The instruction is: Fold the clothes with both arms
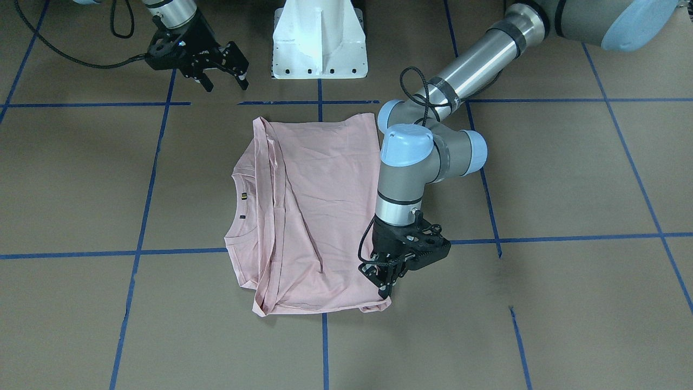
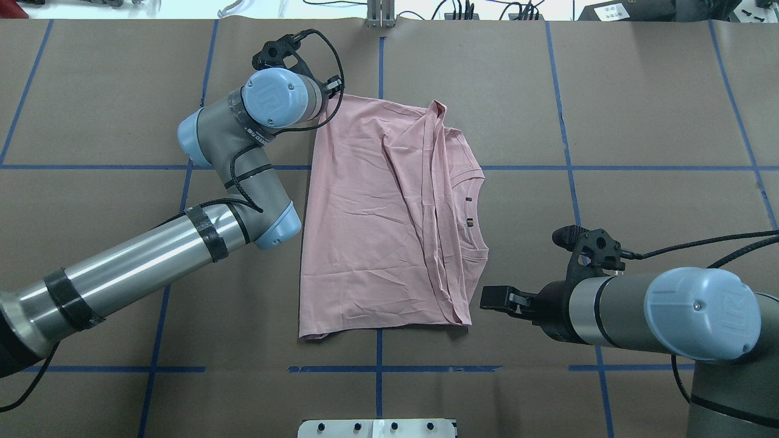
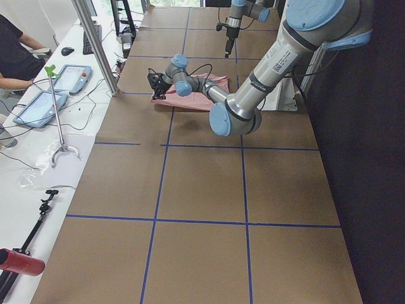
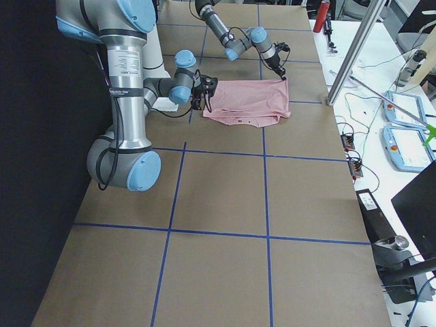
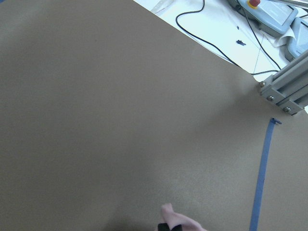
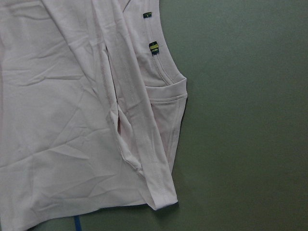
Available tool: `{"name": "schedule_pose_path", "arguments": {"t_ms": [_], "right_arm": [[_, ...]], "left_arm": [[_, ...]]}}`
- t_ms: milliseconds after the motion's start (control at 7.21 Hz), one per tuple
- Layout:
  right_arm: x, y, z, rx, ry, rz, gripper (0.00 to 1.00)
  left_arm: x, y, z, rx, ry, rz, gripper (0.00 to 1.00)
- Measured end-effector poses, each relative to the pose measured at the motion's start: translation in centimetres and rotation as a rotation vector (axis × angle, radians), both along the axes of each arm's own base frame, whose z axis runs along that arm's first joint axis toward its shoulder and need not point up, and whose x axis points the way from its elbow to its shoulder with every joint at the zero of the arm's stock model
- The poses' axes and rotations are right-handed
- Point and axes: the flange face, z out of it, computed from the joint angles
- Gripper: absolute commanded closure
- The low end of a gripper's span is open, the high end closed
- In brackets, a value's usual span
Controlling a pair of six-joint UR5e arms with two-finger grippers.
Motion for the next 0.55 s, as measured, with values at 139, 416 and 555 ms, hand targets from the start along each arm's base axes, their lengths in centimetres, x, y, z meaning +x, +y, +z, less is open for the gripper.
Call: {"name": "schedule_pose_path", "arguments": {"t_ms": [139, 416, 555], "right_arm": [[-0.1, -0.1, 0.2, 0.001, 0.004, 0.005, 0.00], [0.0, -0.5, 0.2, 0.004, 0.006, 0.017, 0.00], [0.0, -0.7, 0.0, 0.005, 0.005, 0.022, 0.00]], "left_arm": [[-0.1, -0.6, 0.8, 0.012, -0.019, -0.002, 0.01], [-1.2, -1.9, 1.6, 0.036, -0.063, 0.009, 0.00], [-2.5, -2.7, 1.5, 0.032, -0.063, 0.044, 0.00]]}}
